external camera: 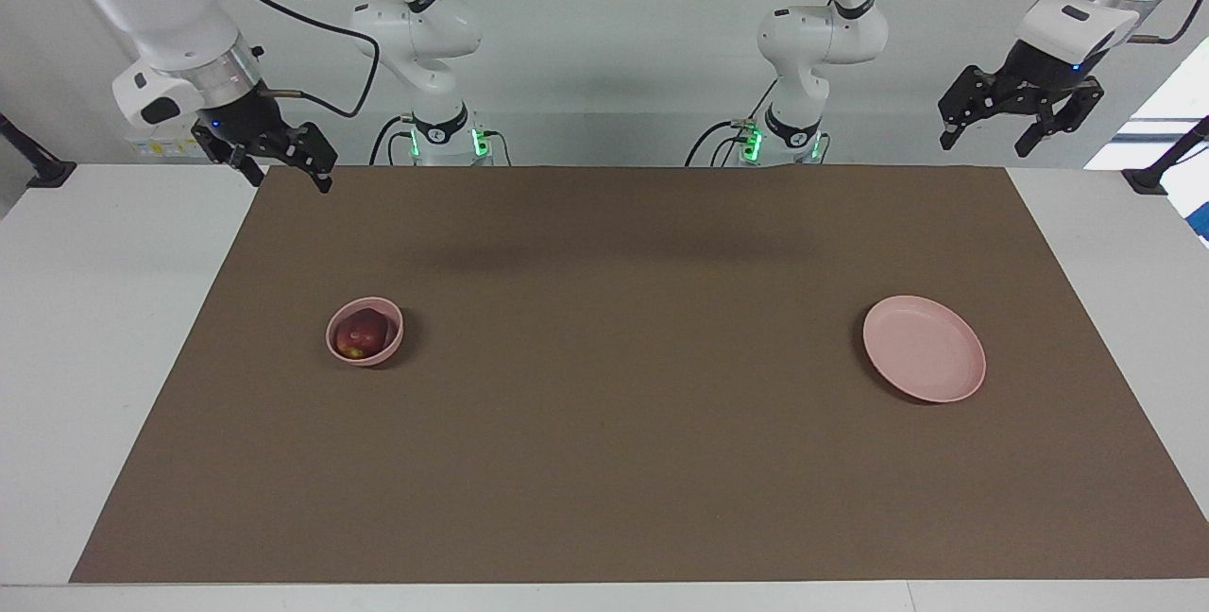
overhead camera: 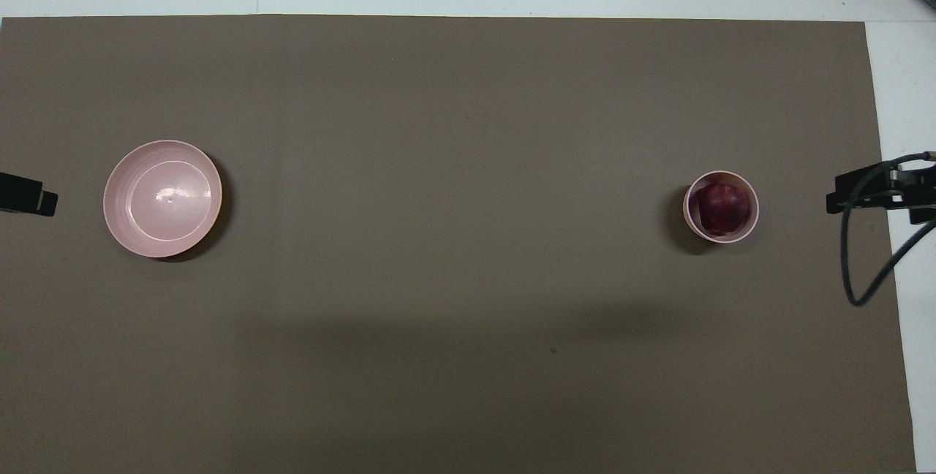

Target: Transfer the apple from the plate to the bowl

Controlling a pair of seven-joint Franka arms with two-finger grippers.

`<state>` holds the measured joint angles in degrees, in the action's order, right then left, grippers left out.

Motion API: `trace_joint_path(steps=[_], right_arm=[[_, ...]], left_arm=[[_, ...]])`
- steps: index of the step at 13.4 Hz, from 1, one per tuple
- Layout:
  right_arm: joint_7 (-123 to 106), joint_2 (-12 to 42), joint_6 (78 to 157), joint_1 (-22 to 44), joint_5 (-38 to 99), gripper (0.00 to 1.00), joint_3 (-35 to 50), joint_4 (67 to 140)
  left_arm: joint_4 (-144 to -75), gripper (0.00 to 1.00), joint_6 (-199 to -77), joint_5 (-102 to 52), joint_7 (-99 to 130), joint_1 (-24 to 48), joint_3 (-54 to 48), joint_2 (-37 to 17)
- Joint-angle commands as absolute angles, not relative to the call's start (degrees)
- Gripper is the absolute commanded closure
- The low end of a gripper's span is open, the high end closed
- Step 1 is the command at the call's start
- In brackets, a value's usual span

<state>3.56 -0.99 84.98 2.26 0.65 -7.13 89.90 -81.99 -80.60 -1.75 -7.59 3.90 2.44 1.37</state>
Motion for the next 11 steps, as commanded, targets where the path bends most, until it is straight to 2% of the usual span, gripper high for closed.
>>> trace_joint_path(steps=[1,4,11], right_arm=[[4.48,-1.49,80.87,2.11,-0.97,0.00,-6.50,86.75],[4.05,-4.65,80.33,1.50,-0.88,0.00,-6.33,88.85],[-0.26,-6.68,80.86,1.49,-1.85,0.00,-6.77,92.11]], left_arm=[[-82.27,0.00,-79.80,-0.79,-7.21,3.87,2.37,2.11],[-82.27,0.00,-79.80,-0.79,-7.21,3.87,2.37,2.11],[-82.27,0.00,-79.80,-0.79,-7.21,3.87,2.37,2.11]])
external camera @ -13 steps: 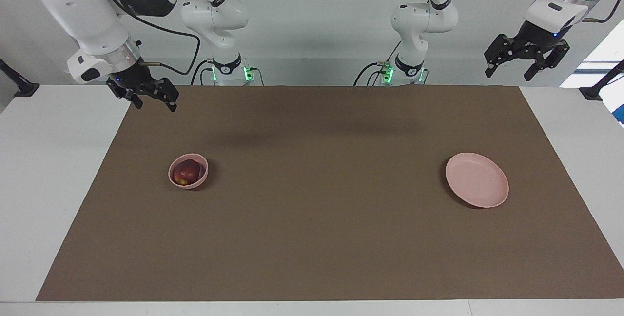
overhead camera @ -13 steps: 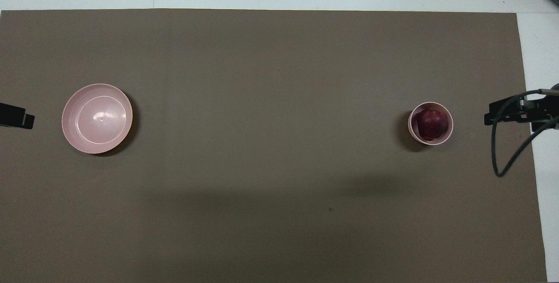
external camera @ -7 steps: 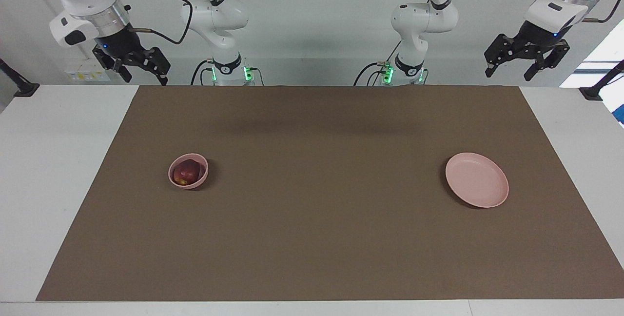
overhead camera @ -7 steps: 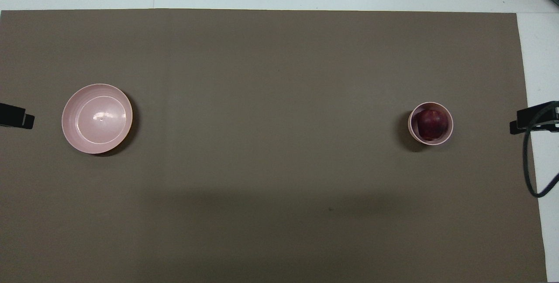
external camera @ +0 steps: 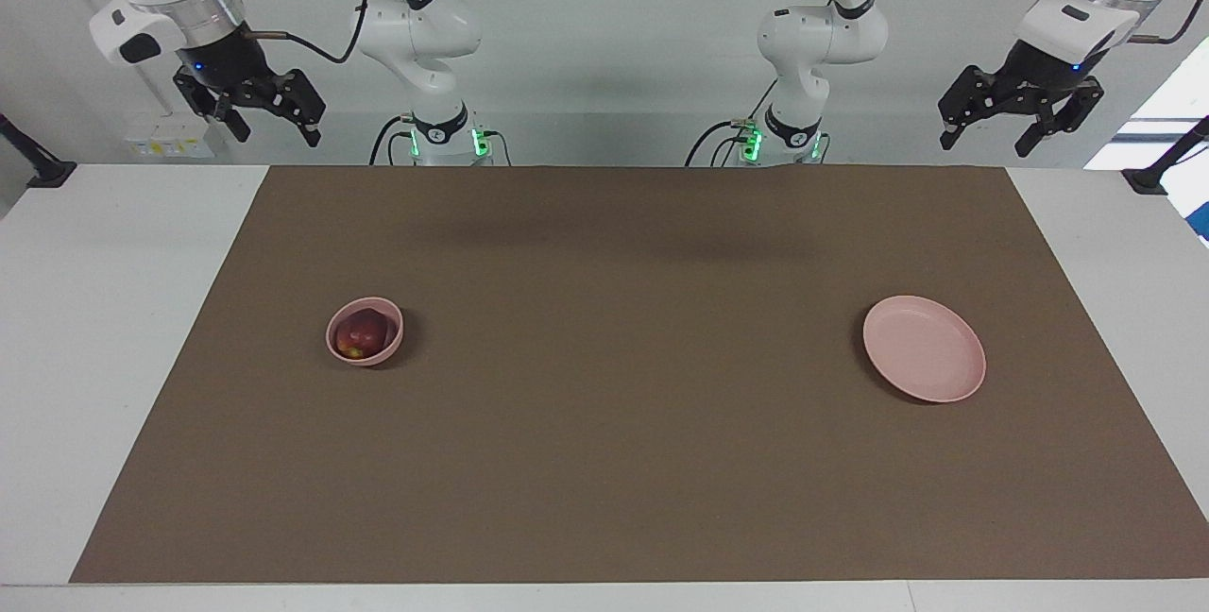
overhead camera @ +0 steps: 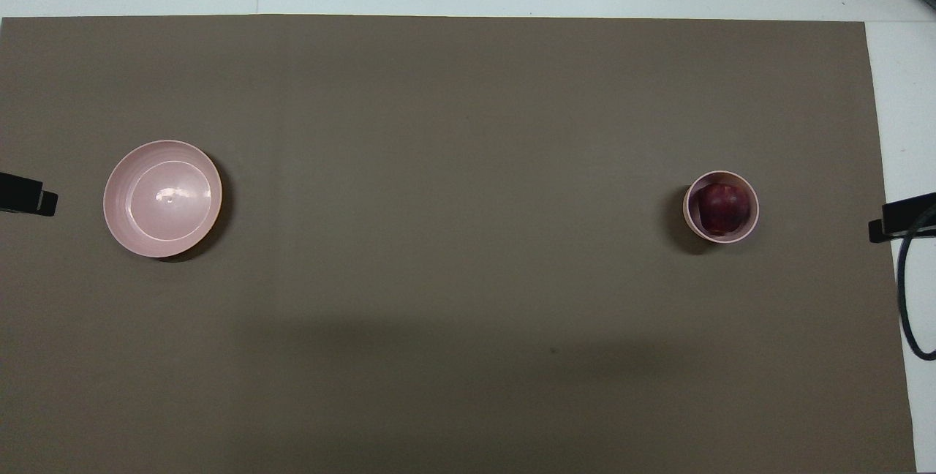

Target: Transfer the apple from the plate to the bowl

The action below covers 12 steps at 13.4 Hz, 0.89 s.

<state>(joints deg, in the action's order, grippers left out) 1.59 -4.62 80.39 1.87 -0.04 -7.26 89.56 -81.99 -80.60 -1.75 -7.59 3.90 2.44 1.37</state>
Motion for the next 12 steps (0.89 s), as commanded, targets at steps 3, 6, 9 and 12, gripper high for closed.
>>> trace_joint_path(steps=[3,6,9,12], right_arm=[[-0.53,-6.42,80.95,1.84,-2.20,0.00,-6.68,91.58],[-1.40,-6.07,80.77,2.20,-5.52,0.00,-5.98,89.83],[-1.85,-5.80,83.13,2.11,-5.36,0.00,-5.45,89.65],[-1.23,-5.63,83.41,1.67,-1.25,0.00,-5.62,89.56]], left_arm=[[-82.27,0.00,-79.80,-0.79,-7.21,3.87,2.37,2.11],[-82.27,0.00,-79.80,-0.79,-7.21,3.87,2.37,2.11],[-82.27,0.00,-79.80,-0.79,-7.21,3.87,2.37,2.11],[-82.27,0.00,-79.80,-0.79,-7.21,3.87,2.37,2.11]])
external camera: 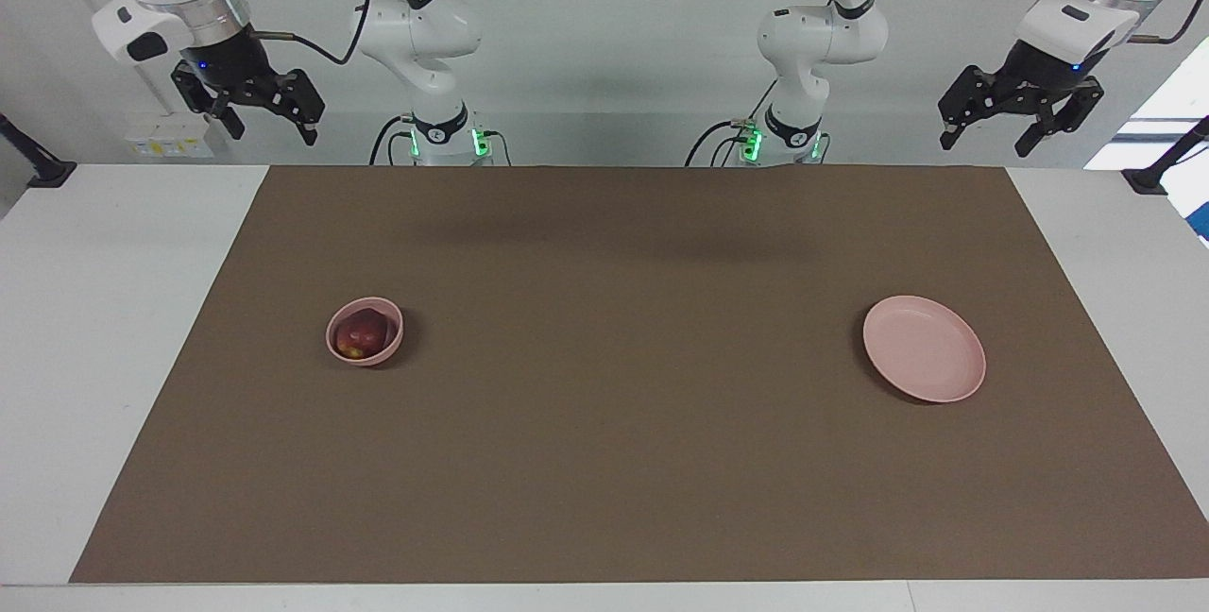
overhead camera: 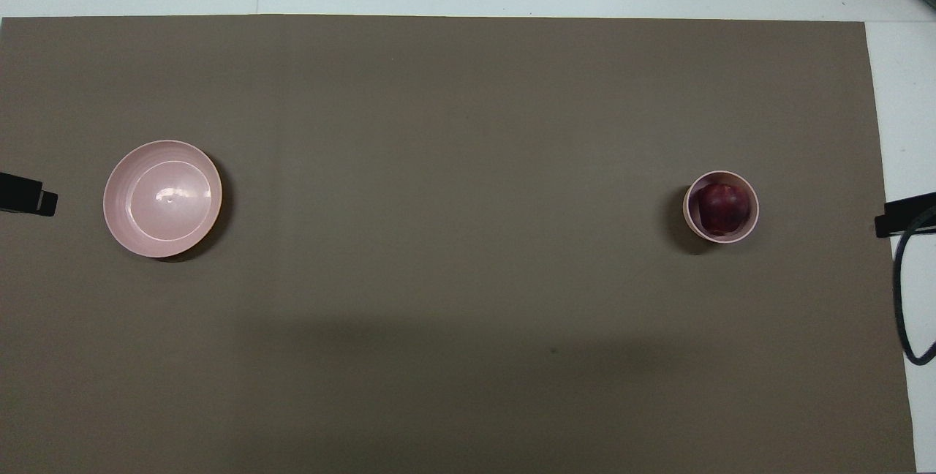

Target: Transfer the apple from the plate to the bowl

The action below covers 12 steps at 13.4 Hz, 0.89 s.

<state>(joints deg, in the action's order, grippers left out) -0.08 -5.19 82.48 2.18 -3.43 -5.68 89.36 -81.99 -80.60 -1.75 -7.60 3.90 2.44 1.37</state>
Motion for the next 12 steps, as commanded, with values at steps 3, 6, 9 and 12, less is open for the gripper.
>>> trace_joint_path(steps=[3,6,9,12], right_arm=[[-1.32,-5.71,83.50,1.58,-0.97,0.00,-5.63,89.65],[-1.67,-5.80,83.50,1.58,-1.50,0.00,-5.71,89.65],[-1.23,-5.80,83.50,1.58,-1.23,0.00,-5.71,89.65],[-1.23,-5.98,83.50,1.58,-1.05,0.00,-5.71,89.65]], left_arm=[[-82.27,0.00,-79.72,-0.70,-7.21,3.87,2.37,2.11],[-82.27,0.00,-79.80,-0.79,-7.21,3.87,2.37,2.11],[-82.27,0.00,-79.80,-0.79,-7.21,3.87,2.37,2.11],[-82.27,0.00,-79.80,-0.79,-7.21,3.87,2.37,2.11]])
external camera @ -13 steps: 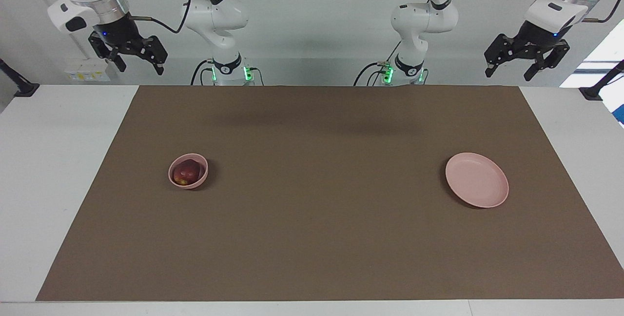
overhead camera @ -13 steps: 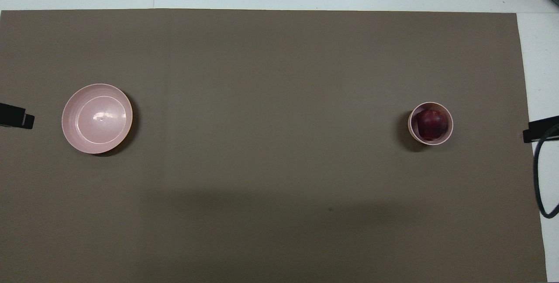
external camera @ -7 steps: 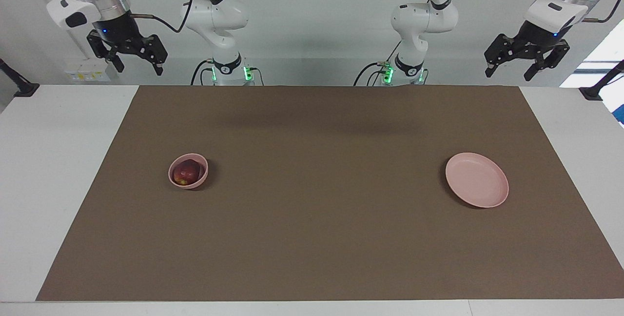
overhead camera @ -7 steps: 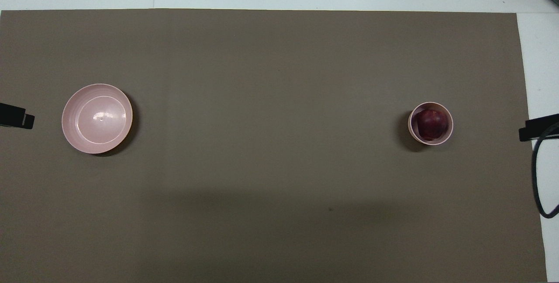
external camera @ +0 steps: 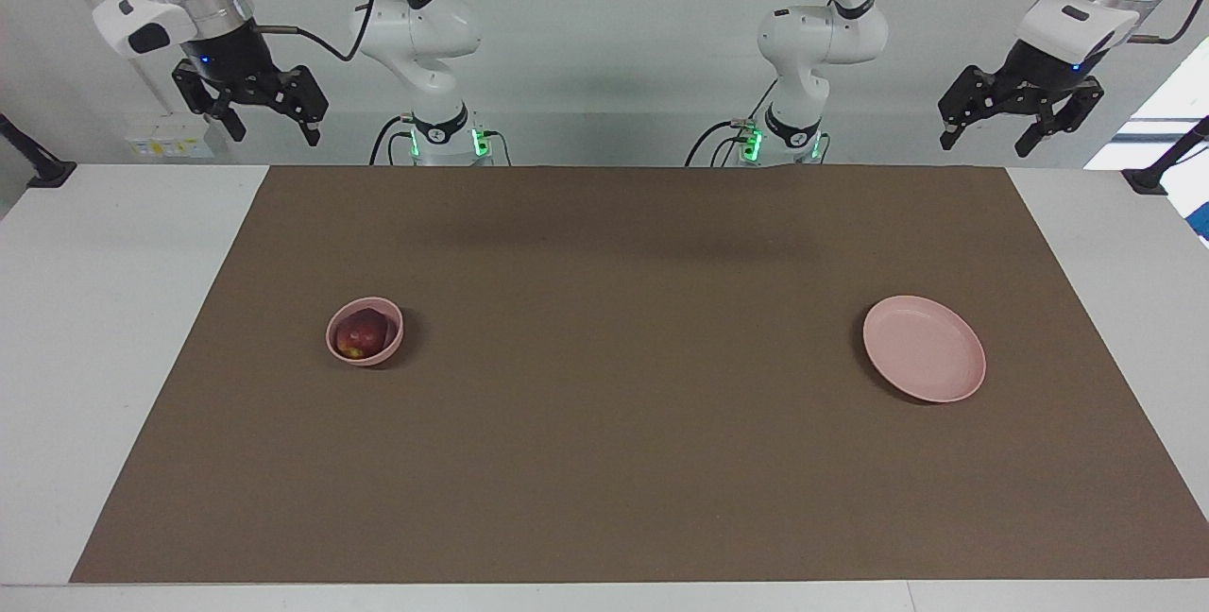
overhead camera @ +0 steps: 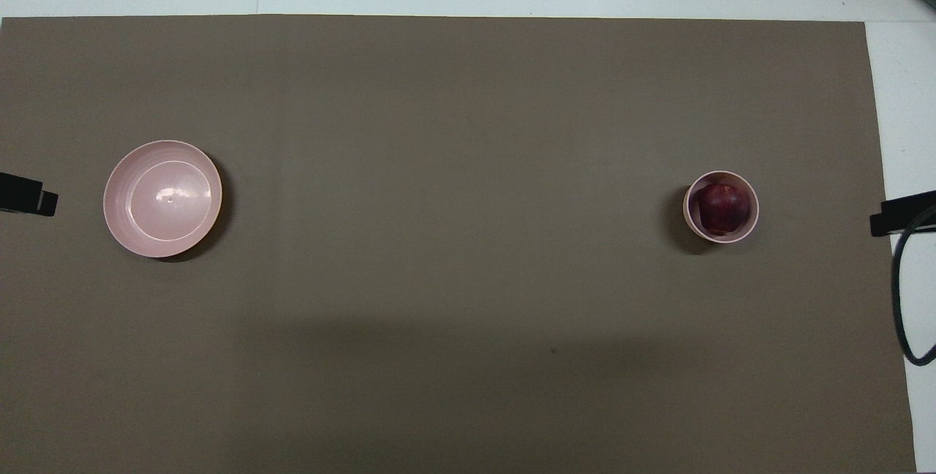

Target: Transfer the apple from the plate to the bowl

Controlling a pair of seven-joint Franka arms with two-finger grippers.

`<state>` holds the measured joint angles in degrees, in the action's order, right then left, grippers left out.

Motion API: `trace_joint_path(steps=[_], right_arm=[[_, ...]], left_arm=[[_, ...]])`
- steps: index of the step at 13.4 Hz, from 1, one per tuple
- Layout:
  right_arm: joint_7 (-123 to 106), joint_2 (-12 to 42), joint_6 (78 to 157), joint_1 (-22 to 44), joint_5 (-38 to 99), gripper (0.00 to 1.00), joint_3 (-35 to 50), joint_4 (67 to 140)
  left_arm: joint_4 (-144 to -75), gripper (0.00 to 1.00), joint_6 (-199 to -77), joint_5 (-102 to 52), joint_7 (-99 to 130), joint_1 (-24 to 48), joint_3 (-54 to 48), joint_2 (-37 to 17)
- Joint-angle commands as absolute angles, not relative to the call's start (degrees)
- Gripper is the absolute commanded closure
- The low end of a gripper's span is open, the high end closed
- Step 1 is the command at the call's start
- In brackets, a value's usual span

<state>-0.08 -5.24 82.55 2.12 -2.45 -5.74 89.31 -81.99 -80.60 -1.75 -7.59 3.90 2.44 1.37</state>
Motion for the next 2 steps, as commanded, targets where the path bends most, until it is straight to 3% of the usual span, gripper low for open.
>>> trace_joint_path(steps=[1,2], right_arm=[[-1.14,-6.24,83.50,1.58,-0.97,0.00,-5.71,89.56],[-1.06,-6.33,83.50,1.58,-0.97,0.00,-5.45,89.56]], left_arm=[[-82.27,0.00,-79.80,-0.79,-6.95,3.87,2.37,2.11],[-82.27,0.00,-79.72,-0.88,-6.68,3.95,2.37,2.11]])
